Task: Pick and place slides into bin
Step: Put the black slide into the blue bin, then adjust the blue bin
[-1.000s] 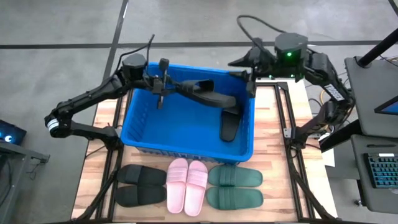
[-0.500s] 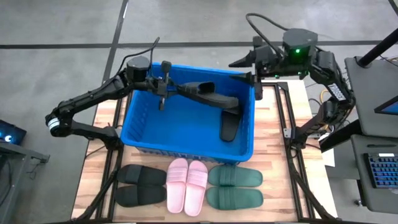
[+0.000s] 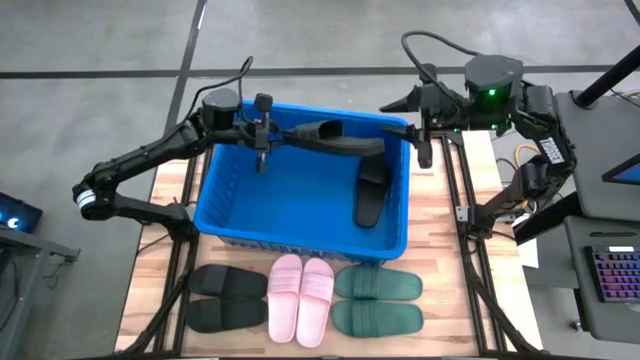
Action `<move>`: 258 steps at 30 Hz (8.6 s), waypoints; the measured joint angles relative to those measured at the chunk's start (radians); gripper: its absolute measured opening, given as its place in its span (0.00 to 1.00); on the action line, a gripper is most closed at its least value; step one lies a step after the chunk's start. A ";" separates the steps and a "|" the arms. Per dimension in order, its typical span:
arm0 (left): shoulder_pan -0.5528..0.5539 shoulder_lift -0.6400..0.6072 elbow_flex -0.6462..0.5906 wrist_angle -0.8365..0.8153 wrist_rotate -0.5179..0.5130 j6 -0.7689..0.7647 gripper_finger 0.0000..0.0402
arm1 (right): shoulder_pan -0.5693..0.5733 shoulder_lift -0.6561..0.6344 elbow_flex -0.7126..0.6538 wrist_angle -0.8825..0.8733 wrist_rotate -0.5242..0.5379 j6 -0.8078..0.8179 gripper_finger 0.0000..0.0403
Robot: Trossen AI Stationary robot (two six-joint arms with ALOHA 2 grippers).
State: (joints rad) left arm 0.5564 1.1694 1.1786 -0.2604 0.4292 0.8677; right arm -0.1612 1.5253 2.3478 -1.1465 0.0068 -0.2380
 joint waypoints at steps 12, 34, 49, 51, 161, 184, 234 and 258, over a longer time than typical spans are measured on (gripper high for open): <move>-0.067 0.001 0.003 0.016 0.096 -0.018 0.07 | -0.059 0.110 0.000 -0.064 -0.149 -0.012 0.40; -0.118 0.035 0.014 0.025 0.089 -0.019 0.07 | -0.095 0.230 -0.001 -0.062 -0.332 -0.033 0.36; -0.128 0.039 0.012 0.064 0.088 -0.025 0.07 | -0.095 0.252 -0.001 0.021 -0.372 -0.090 0.32; -0.128 0.039 0.012 0.071 0.089 -0.025 0.07 | -0.094 0.257 -0.001 0.026 -0.373 -0.095 0.27; 0.057 -0.198 -0.007 -0.019 -0.140 -0.800 0.42 | 0.082 0.055 -0.991 0.213 0.872 0.169 0.02; 0.070 -0.202 -0.005 -0.010 -0.147 -0.782 0.42 | -0.006 0.045 -1.329 0.571 0.810 -0.108 0.02; 0.072 -0.196 -0.007 -0.011 -0.146 -0.783 0.42 | 0.038 -0.051 -0.551 0.600 -0.089 0.172 0.28; 0.072 -0.189 -0.007 -0.011 -0.146 -0.810 0.42 | 0.157 -0.641 -1.278 1.031 0.054 0.329 0.17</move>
State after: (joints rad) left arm 0.6285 0.9802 1.1715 -0.2710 0.2832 0.0575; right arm -0.0040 0.8847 1.0696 -0.1153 0.0604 0.0906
